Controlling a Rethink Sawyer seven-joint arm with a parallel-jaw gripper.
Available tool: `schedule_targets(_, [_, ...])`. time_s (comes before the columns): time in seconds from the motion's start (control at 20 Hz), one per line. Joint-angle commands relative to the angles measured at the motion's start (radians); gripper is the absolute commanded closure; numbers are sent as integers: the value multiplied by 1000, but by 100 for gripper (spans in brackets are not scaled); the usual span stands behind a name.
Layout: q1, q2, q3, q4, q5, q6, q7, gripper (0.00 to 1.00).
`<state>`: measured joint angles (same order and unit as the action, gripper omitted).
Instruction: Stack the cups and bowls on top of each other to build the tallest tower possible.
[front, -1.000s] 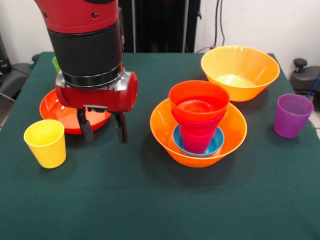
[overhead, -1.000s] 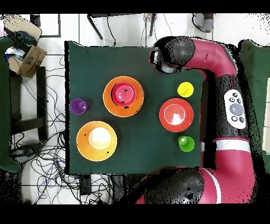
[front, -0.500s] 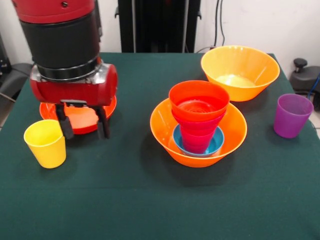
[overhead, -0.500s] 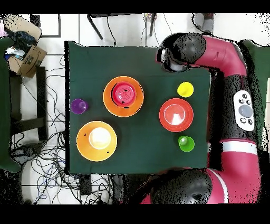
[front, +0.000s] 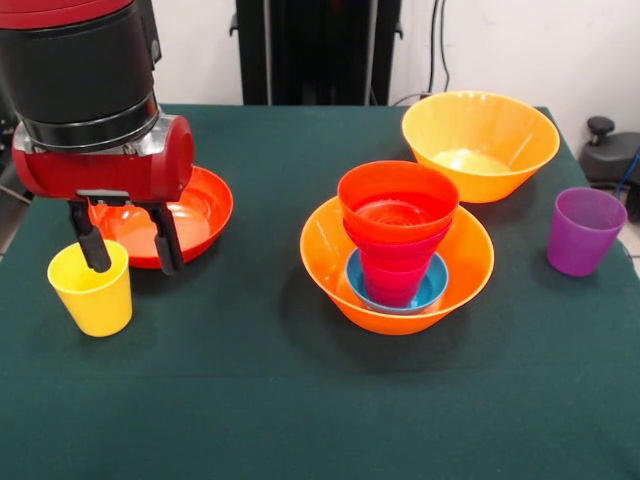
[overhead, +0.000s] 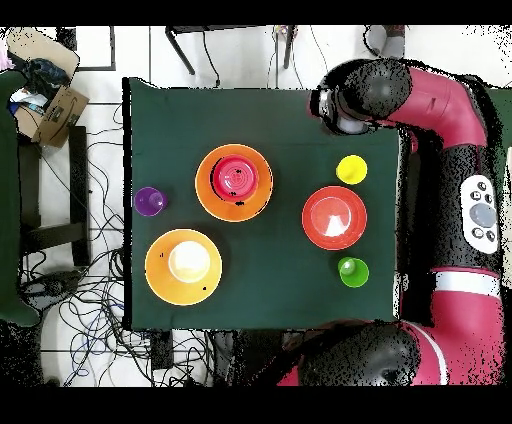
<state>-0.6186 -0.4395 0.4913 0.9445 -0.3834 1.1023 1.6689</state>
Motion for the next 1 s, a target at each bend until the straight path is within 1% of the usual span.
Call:
schedule_targets(0.05, [10,21,55,-16,-47,81,-318,0])
schedule_targets(0.15, [15,32,57,-40,-51,92,-322,0])
schedule_targets(0.6, [11,27,60,-34,-56,98,-334,0])
schedule_targets(1.0, [27,35,35,-45,-93,84,-329,0])
